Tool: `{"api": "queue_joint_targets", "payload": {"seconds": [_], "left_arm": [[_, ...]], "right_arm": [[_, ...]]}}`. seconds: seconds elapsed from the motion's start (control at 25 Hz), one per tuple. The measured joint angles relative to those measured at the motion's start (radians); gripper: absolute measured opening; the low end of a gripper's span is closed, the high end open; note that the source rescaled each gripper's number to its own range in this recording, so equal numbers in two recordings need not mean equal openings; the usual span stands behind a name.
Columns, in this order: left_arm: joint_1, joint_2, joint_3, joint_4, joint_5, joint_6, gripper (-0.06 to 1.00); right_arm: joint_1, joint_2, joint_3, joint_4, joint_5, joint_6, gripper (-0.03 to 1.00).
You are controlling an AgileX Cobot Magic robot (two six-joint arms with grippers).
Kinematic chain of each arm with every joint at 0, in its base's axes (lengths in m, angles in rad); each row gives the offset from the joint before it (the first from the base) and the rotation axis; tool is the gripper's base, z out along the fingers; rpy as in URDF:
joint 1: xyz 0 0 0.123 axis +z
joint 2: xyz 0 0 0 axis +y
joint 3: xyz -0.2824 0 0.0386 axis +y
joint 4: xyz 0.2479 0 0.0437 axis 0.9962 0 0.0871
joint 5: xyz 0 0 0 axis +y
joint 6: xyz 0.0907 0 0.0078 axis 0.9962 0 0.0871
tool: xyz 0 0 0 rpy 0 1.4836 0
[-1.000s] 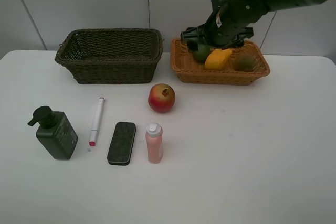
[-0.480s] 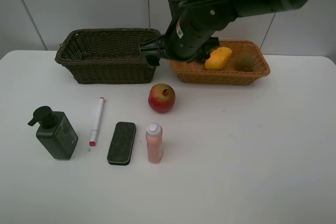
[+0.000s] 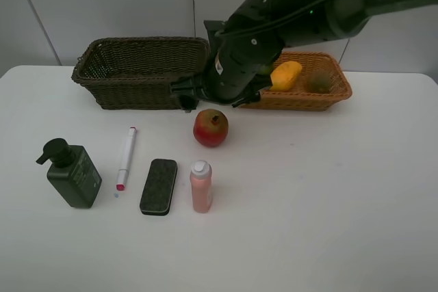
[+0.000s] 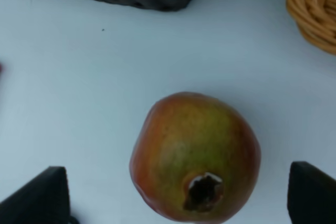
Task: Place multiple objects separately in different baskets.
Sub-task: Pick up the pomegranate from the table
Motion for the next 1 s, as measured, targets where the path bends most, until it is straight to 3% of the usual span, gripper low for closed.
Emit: {"api": "queue_joint_targets", "payload": {"seconds": [1.0], "left_arm": [[0.0, 0.0, 0.0, 0.0, 0.0, 0.0, 1.0]], "right_arm": [[-0.006, 0.149, 0.0, 0.025, -0.093, -0.001, 1.0]]}}
